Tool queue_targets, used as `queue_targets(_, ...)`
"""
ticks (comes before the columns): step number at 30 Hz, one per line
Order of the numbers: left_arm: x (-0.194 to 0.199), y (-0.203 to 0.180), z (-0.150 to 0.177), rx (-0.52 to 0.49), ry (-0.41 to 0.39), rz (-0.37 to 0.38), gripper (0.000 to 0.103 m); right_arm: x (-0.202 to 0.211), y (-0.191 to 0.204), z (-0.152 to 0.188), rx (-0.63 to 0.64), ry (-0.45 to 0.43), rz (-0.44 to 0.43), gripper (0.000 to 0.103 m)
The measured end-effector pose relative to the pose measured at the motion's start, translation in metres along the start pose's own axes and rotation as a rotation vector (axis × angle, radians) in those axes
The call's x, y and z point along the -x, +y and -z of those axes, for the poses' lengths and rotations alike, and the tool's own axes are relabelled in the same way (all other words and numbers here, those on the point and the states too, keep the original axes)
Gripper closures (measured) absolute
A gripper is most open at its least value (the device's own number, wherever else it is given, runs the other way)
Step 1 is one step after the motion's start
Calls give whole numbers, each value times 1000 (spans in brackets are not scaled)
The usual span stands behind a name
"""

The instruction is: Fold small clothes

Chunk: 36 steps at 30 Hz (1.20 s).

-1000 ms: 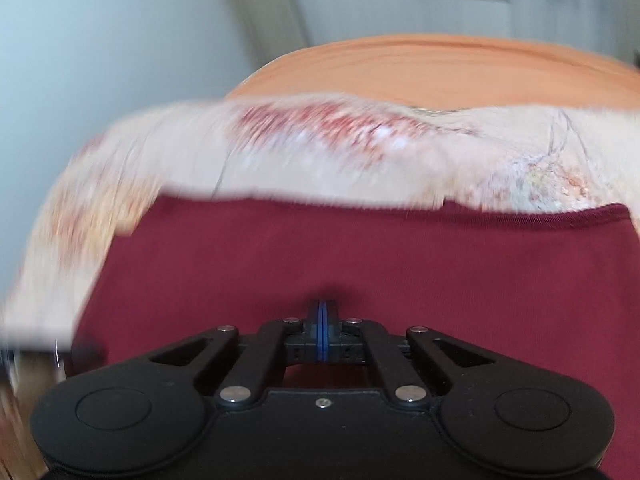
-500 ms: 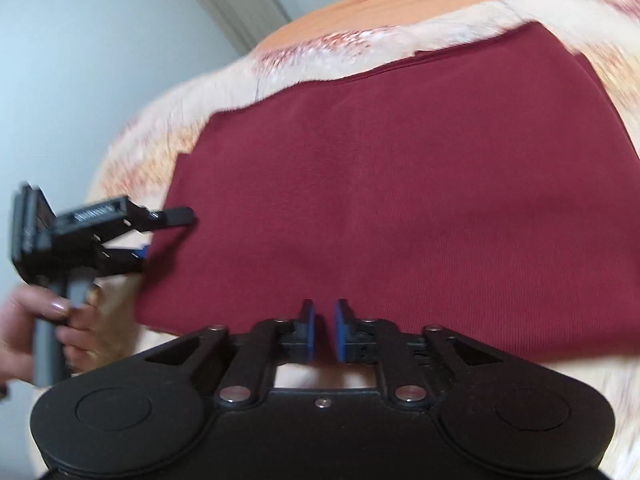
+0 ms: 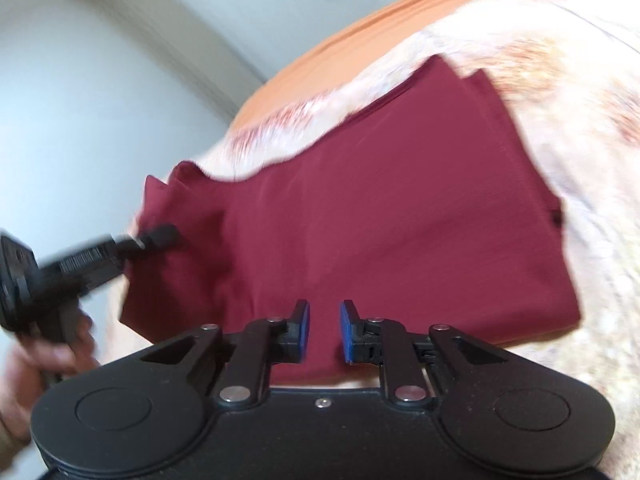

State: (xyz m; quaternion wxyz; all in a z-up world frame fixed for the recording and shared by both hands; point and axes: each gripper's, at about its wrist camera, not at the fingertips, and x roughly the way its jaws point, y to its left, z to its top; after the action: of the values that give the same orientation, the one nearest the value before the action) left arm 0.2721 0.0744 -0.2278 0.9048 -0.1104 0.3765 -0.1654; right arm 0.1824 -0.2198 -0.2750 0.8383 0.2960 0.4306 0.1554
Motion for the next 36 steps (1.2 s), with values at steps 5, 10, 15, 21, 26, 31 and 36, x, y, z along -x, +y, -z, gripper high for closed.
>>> queue_targets(5, -56, -74, 6, -200, 87, 10, 86, 25, -38, -13, -170, -60, -45, 73)
queue_targets(10, -97, -103, 42, -314, 204, -66, 79, 35, -57, -24, -220, -57, -58, 67)
queue_targets(15, -62, -94, 33, -151, 151, 28, 40, 31, -64, -22, -242, -42, -107, 61)
queue_targets(21, -25, -57, 18, 38, 85, 42, 32, 7, -52, -21, -253, -1, -167, 58)
queue_targets(26, -8, -12, 29, 156, 106, -38, 32, -27, -42, -39, -252, 8, -215, 58)
queue_targets(31, 5, 13, 50, 220, 146, -62, 32, -72, -37, -61, -230, 83, -231, 58)
queue_targets(36, 0, 23, 56, 236, 162, -41, 32, -95, -33, -60, -194, 153, -217, 80)
